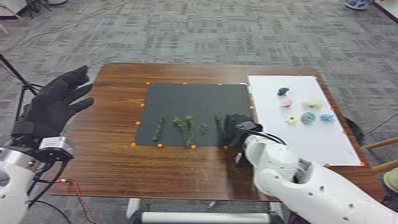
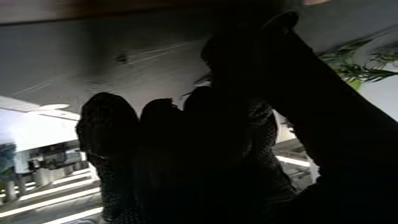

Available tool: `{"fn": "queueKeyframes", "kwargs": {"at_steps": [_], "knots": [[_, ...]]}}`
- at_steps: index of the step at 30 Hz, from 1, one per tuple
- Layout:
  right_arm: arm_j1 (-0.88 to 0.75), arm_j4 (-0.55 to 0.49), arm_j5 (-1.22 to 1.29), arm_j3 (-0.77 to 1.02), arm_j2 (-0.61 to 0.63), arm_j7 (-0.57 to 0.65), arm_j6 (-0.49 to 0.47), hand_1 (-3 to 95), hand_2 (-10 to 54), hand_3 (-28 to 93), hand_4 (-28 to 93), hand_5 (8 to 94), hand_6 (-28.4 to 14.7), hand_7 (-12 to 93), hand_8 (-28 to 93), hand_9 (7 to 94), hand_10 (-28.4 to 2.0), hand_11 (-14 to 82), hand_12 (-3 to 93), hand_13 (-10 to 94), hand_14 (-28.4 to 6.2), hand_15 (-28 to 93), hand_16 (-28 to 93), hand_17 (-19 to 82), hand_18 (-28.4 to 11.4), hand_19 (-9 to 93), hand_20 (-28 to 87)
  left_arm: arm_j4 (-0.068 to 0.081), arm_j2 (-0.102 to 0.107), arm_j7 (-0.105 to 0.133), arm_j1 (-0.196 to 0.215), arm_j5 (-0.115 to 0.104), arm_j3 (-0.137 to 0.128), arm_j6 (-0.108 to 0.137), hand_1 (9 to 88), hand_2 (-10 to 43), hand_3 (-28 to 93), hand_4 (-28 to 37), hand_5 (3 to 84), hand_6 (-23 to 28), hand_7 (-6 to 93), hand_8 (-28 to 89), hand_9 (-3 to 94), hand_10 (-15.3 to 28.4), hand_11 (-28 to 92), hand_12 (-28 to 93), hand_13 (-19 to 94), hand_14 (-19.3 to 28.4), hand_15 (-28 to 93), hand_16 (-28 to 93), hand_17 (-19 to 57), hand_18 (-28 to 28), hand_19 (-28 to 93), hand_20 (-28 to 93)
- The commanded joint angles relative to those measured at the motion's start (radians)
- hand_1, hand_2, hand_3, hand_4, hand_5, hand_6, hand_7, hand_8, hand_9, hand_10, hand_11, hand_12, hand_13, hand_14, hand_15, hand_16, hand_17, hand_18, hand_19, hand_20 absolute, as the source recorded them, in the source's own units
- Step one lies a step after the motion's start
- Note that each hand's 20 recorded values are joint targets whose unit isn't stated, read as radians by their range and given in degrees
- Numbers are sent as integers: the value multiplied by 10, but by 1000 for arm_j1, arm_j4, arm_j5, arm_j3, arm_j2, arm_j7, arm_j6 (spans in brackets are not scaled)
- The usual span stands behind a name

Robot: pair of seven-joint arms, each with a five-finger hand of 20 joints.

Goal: Arrange flowers

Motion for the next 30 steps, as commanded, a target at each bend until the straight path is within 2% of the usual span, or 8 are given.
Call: {"fn": "queueKeyframes", "kwargs": {"at_steps": [1,8,12,14,15,16,24,30], "knots": [[-15,13,25,-30,-38,43,-26,385,-95,841,-142,784,5,548,251,848,-88,674,542,806,-95,879,482,476,-240,932,587,-2,-1,-7,2,-5,1,-5,244,-90,637,-283,200,15,196,-89,122,81,207,182,37,108,370,-59,-115,177,326,113],[-21,21,17,-15,-41,51,-67,385,-95,838,-142,792,7,532,259,853,-86,669,544,811,-92,874,486,483,-239,932,590,-1,0,-7,1,-6,2,-5,244,-90,637,-283,200,15,195,-89,122,81,207,182,38,108,370,-60,-115,177,325,113],[-10,18,-47,-40,-19,45,-73,342,-95,831,-208,782,3,518,238,838,-87,660,562,797,-96,867,502,468,-237,932,586,-2,-1,-6,2,-5,1,-7,244,-90,638,-283,200,15,196,-89,122,81,209,182,38,107,370,-59,-115,176,325,114],[-6,19,-71,-44,-15,46,-79,291,-95,834,-250,774,-4,538,117,830,-89,661,566,787,-102,870,501,457,-240,932,584,-2,1,-5,5,-6,0,-4,244,-90,639,-283,200,15,196,-89,122,81,208,181,38,108,370,-59,-114,176,325,114],[-4,18,-75,-44,-12,48,-83,271,-95,831,-249,775,-6,574,-43,827,-91,662,566,785,-101,872,499,456,-241,932,584,-2,1,-4,4,-7,-1,-4,244,-90,637,-283,200,15,196,-89,122,81,207,180,38,108,371,-59,-114,176,325,114],[-5,15,-72,-39,-11,52,-86,260,-95,829,-250,774,-6,581,-75,826,-92,662,566,784,-102,872,498,453,-242,932,584,-2,0,-7,4,-6,-1,-4,244,-90,637,-283,200,15,195,-89,122,81,207,181,38,107,371,-59,-115,176,325,114],[7,-11,-116,-37,18,80,-71,163,-95,797,-281,776,-10,575,-92,824,-93,663,563,785,-104,874,492,454,-242,932,582,-5,-3,-5,10,-4,-5,-8,244,-90,638,-283,200,15,194,-89,122,81,208,181,38,107,369,-59,-115,176,325,113],[17,-30,-120,-9,55,89,-47,148,-95,791,-282,774,-13,567,-87,821,-95,658,569,781,-105,871,497,454,-242,932,583,-5,-4,-5,11,-5,-3,-5,242,-89,639,-283,200,15,195,-89,122,80,206,181,38,108,369,-59,-115,177,326,114]]}}
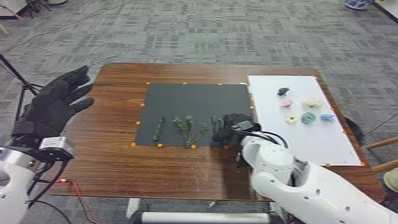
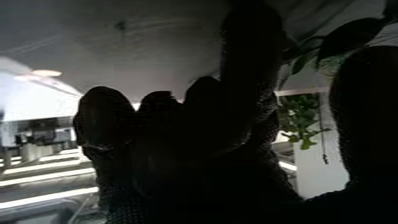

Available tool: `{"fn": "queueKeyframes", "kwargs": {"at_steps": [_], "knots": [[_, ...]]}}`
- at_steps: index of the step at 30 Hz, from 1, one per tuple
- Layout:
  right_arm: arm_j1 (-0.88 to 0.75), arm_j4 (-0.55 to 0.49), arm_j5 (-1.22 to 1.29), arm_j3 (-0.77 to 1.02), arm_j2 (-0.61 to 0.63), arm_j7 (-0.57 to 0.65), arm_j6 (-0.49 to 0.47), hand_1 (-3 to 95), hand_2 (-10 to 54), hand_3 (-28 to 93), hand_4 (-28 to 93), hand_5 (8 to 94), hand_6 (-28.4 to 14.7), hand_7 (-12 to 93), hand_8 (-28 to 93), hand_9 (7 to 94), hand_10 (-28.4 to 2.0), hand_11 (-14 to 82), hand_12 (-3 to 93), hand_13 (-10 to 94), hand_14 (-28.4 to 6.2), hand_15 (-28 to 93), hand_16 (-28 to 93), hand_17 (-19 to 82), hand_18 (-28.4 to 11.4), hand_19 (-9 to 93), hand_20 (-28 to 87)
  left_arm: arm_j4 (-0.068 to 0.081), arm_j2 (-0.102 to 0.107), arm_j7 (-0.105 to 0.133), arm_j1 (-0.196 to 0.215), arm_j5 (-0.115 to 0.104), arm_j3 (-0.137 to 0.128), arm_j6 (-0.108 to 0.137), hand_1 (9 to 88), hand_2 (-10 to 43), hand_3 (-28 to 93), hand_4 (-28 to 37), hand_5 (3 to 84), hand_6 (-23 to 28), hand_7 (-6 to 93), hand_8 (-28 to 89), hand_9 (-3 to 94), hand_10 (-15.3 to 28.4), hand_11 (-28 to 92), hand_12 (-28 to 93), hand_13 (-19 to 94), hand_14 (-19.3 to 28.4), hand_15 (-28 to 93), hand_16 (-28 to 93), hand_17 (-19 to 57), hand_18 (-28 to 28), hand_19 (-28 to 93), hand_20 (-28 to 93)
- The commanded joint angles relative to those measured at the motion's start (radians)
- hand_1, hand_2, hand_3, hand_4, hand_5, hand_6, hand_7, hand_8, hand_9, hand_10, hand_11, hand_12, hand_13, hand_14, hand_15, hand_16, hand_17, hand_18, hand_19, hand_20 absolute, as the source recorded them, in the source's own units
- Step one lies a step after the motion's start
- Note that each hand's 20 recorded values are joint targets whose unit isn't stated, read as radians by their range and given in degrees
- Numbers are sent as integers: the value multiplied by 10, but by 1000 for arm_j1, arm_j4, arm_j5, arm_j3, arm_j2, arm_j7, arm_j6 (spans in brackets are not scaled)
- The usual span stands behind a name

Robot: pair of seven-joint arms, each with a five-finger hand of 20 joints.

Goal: Arrange flowers

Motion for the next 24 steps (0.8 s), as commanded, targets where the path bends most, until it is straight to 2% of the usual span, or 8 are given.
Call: {"fn": "queueKeyframes", "kwargs": {"at_steps": [1,4,7,10,13,17,19,24], "knots": [[0,-11,-14,24,67,28,21,149,-95,792,-283,772,-13,565,-87,820,-95,657,570,779,-106,870,499,452,-242,932,583,-7,-5,-5,14,-5,-5,-3,243,-89,638,-283,200,15,195,-88,122,80,207,181,38,108,369,-59,-115,177,325,113],[-16,-28,4,60,89,9,45,160,-95,794,-282,757,-18,560,-89,805,-101,655,571,763,-111,869,502,433,-245,932,578,-9,-6,0,19,-5,-7,-1,244,-89,636,-283,200,15,194,-88,122,81,206,181,38,108,370,-59,-115,177,325,113],[-46,-38,-2,95,134,-56,194,170,-89,804,-278,696,-34,486,-109,732,-123,644,535,708,-125,849,479,365,-241,909,523,-10,-8,-1,21,-3,-6,-1,244,-88,636,-283,201,15,194,-88,123,81,206,181,38,108,371,-59,-115,177,325,114],[-52,-22,-66,95,178,-25,383,186,-93,839,-278,532,-49,385,-121,525,-153,578,432,546,-148,787,400,265,-227,802,483,-10,-9,-1,21,-3,-4,-3,242,-89,639,-283,200,15,195,-88,122,81,205,181,38,108,370,-59,-115,177,326,114],[-71,-9,-123,119,223,51,521,195,-95,852,-282,440,-65,331,-120,419,-159,524,368,456,-158,765,345,234,-222,778,483,-9,-10,-2,21,-2,-3,-7,241,-90,641,-283,200,15,195,-88,122,81,207,182,38,108,369,-59,-115,177,326,114],[-150,-39,-133,230,304,89,530,195,-95,847,-283,352,-91,302,-108,318,-174,505,359,395,-164,783,341,216,-224,777,496,-11,-13,1,31,-2,-11,-6,242,-88,638,-283,200,15,195,-88,122,81,207,181,38,108,368,-59,-116,177,326,114],[-197,-52,-117,295,338,78,497,191,-95,832,-283,330,-99,283,-99,304,-181,440,333,386,-164,786,340,208,-225,771,502,-13,-17,5,38,2,-21,-6,242,-89,640,-283,200,15,195,-88,122,80,207,181,38,108,369,-58,-116,177,326,114],[-312,-38,-92,406,413,-55,498,246,-95,733,-283,295,-104,240,-83,277,-156,313,294,348,-161,778,331,181,-224,742,516,-13,-16,11,45,-3,-52,-4,243,-90,637,-283,199,14,195,-88,121,79,207,182,38,107,369,-58,-116,182,325,112]]}}
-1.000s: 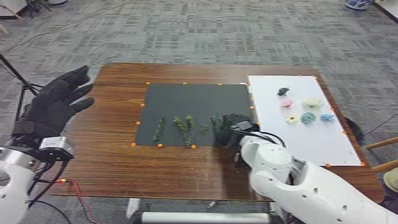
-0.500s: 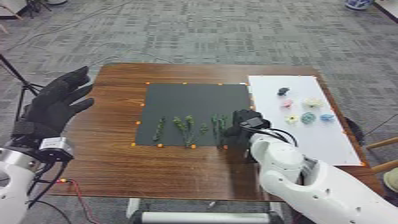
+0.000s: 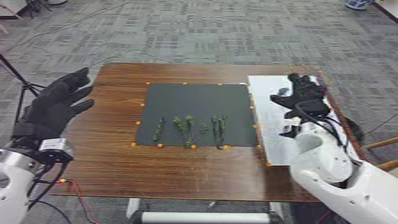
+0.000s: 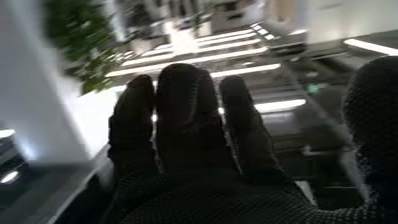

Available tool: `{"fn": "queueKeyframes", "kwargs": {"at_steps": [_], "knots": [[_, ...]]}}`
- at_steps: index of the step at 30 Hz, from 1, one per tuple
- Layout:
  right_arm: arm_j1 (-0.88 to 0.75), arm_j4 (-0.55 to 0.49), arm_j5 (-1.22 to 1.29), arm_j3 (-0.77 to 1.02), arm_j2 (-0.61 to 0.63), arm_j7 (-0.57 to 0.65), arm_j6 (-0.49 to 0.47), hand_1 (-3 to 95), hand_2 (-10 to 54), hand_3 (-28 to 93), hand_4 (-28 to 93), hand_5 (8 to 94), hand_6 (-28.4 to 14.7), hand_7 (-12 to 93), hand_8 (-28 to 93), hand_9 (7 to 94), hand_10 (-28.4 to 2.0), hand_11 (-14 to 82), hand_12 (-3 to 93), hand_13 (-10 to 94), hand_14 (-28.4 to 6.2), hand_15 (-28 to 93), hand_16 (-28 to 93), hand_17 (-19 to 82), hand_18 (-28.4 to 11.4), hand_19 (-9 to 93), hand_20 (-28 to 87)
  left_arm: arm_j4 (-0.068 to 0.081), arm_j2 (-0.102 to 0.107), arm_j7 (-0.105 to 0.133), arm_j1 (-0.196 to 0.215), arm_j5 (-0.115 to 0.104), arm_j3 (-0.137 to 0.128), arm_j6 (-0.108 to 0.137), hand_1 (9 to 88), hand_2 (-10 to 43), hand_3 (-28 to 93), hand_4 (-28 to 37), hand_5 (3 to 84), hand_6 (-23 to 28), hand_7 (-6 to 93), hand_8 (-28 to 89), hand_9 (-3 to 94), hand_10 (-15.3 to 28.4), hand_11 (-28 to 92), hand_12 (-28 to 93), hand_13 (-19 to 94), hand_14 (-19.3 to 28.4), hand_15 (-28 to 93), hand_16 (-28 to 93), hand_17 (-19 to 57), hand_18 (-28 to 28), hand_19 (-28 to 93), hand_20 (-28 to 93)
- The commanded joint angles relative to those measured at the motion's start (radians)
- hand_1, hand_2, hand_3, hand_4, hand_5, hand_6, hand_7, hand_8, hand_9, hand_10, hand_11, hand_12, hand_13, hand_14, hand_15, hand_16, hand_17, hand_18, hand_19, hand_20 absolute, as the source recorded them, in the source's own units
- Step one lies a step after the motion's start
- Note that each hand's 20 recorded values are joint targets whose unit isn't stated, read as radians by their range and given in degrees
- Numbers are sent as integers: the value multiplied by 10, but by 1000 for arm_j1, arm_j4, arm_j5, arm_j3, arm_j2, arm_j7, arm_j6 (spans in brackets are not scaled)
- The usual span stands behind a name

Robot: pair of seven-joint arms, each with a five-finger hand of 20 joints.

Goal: Arrange flowers

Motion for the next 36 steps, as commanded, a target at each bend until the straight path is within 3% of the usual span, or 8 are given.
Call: {"fn": "queueKeyframes", "kwargs": {"at_steps": [1,7,11,16,19,29,33,36], "knots": [[-158,18,50,146,172,-200,-21,263,-95,717,-283,294,-100,243,-83,278,-147,308,292,345,-158,778,330,174,-221,736,516,-9,-14,10,32,-5,-52,-7,244,-90,635,-283,198,14,195,-89,120,79,206,182,37,106,368,-58,-117,187,326,112],[-140,75,-55,45,240,-296,100,302,-95,752,-283,340,-36,304,-135,353,-82,282,255,342,-126,773,322,153,-200,693,511,-17,-36,3,53,-31,-112,-38,258,-86,590,-283,181,11,192,-85,106,76,194,191,23,108,356,-57,-134,235,328,97],[-119,132,-2,20,223,-436,140,272,-95,832,-283,369,-19,335,-155,386,-73,284,249,360,-112,775,323,155,-192,684,503,-24,-54,14,74,-78,-149,-29,331,-64,419,-283,167,9,187,-78,97,73,163,221,18,117,314,-56,-141,258,341,62],[-51,196,-49,-77,211,-465,203,256,-95,862,-283,388,-10,361,-168,408,-73,304,245,381,-102,770,323,157,-190,679,500,-32,-70,33,106,-91,-198,-17,357,-58,349,-276,164,9,181,-74,97,79,147,218,14,129,306,-65,-142,266,346,47],[21,233,-96,-167,207,-436,223,258,-95,871,-283,390,-7,377,-173,409,-72,310,243,384,-101,769,324,161,-187,679,499,-35,-65,54,115,-100,-200,13,327,-70,428,-281,167,11,185,-74,99,80,150,221,16,122,318,-59,-142,258,351,49],[149,305,-111,-302,207,-453,156,264,-95,884,-283,392,2,417,-194,407,-70,344,248,384,-98,771,331,166,-181,683,497,-37,-49,67,98,-87,-168,15,303,-72,474,-283,180,13,189,-80,109,79,165,216,24,110,338,-51,-136,230,343,63],[164,311,-110,-311,211,-447,116,262,-95,886,-283,407,8,421,-199,422,-66,350,245,385,-97,772,331,165,-181,683,497,-36,-42,37,89,-71,-163,-4,300,-71,481,-283,184,14,188,-81,111,80,171,210,26,109,337,-52,-133,223,336,73],[188,309,-105,-331,216,-442,78,262,-95,886,-283,418,12,413,-205,439,-64,334,231,380,-95,764,332,162,-180,677,494,-36,-39,45,86,-68,-156,0,300,-69,478,-283,183,13,188,-81,111,79,169,207,26,107,335,-51,-135,225,335,76]]}}
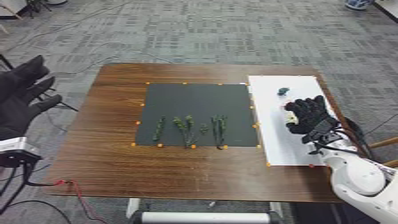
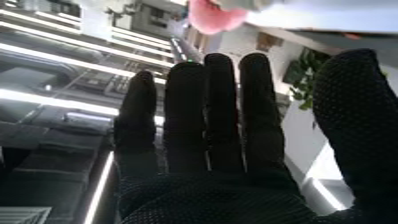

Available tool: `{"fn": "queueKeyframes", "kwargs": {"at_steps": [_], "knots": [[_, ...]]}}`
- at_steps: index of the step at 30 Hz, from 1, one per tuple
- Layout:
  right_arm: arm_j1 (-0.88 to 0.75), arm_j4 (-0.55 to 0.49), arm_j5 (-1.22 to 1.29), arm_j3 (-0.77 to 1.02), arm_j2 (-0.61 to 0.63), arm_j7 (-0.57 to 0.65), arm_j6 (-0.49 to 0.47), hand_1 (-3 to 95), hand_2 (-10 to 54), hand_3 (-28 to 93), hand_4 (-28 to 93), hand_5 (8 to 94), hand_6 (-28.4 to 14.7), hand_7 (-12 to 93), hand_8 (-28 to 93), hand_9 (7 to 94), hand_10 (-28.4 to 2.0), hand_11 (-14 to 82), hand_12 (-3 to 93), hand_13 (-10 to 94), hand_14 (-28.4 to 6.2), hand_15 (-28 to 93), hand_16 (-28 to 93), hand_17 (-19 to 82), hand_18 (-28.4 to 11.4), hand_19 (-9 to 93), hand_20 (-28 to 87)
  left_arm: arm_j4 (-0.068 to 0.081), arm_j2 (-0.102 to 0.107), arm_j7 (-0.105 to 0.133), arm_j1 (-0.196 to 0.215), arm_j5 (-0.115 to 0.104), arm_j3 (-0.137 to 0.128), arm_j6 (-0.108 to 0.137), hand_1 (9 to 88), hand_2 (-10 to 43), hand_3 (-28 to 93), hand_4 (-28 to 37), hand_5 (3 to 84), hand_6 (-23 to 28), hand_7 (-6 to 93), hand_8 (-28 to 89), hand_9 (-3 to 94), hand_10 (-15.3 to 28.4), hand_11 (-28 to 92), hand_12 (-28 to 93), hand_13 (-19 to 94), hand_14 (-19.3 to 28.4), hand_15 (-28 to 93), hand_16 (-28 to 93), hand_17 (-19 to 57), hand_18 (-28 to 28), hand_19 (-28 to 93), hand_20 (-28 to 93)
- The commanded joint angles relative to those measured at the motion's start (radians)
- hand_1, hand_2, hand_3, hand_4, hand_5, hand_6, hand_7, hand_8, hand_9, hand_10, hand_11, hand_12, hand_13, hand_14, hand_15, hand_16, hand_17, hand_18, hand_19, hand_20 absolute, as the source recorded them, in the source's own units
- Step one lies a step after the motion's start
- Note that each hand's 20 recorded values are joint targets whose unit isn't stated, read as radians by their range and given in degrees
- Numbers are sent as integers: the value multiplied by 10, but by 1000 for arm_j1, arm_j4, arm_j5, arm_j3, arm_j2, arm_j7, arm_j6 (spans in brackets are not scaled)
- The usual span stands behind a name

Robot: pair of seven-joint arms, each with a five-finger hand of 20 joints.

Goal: Arrange flowers

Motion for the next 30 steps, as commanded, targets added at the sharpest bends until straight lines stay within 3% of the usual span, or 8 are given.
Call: {"fn": "queueKeyframes", "kwargs": {"at_steps": [1,9,16,18,20,23,27,30], "knots": [[37,4,9,-2,14,-11,-99,262,-95,885,-283,423,14,404,-208,448,-62,323,222,377,-93,759,329,159,-180,672,492,-8,10,-15,-12,19,15,-1,299,-69,480,-283,183,13,188,-81,111,79,169,206,26,107,334,-51,-135,225,335,76],[95,16,31,-64,22,-62,-118,268,-95,883,-283,456,32,378,-194,508,-57,276,204,377,-84,753,320,152,-176,659,485,-5,18,-17,-16,22,19,-3,294,-69,491,-283,184,13,188,-81,111,79,169,205,26,108,334,-50,-135,223,333,80],[116,24,45,-87,13,-105,-162,325,-95,878,-283,525,63,474,-217,582,-53,389,256,454,-61,745,328,166,-168,661,483,0,27,-19,-19,23,21,-9,292,-70,496,-283,184,13,186,-81,111,79,170,205,26,108,335,-49,-135,221,331,81],[110,26,48,-82,12,-115,-176,338,-95,857,-283,526,65,492,-125,593,-50,402,261,465,-59,741,336,168,-165,659,483,2,31,-21,-25,24,24,-10,293,-69,495,-283,185,13,186,-81,111,79,171,205,26,108,336,-49,-135,222,331,81],[96,21,51,-71,12,-115,-181,362,-95,825,-283,530,69,515,-44,621,-38,368,337,488,-55,735,347,173,-162,658,485,1,30,-19,-25,24,24,-12,291,-70,499,-283,185,13,185,-81,112,79,171,205,26,109,336,-50,-135,221,331,81],[96,22,57,-83,13,-107,-131,400,-95,796,-283,542,69,561,-23,695,-18,261,473,529,-48,727,362,182,-157,657,488,0,30,-19,-20,26,19,-11,292,-67,496,-283,185,13,186,-80,112,79,171,204,27,109,337,-50,-135,221,330,82],[95,24,49,-88,10,-101,-61,454,-95,803,-283,639,66,558,2,781,-14,259,532,581,-34,683,476,206,-158,666,498,-3,31,-17,-18,25,16,-5,292,-68,497,-283,185,13,187,-81,112,79,171,203,27,109,339,-51,-136,221,330,82],[77,1,56,-49,7,-115,-1,461,-95,809,-283,660,64,553,5,799,-15,260,536,592,-34,686,488,213,-160,673,502,-6,32,-15,-19,29,12,-8,288,-69,505,-283,185,13,187,-81,112,79,173,203,27,109,338,-51,-136,220,330,82]]}}
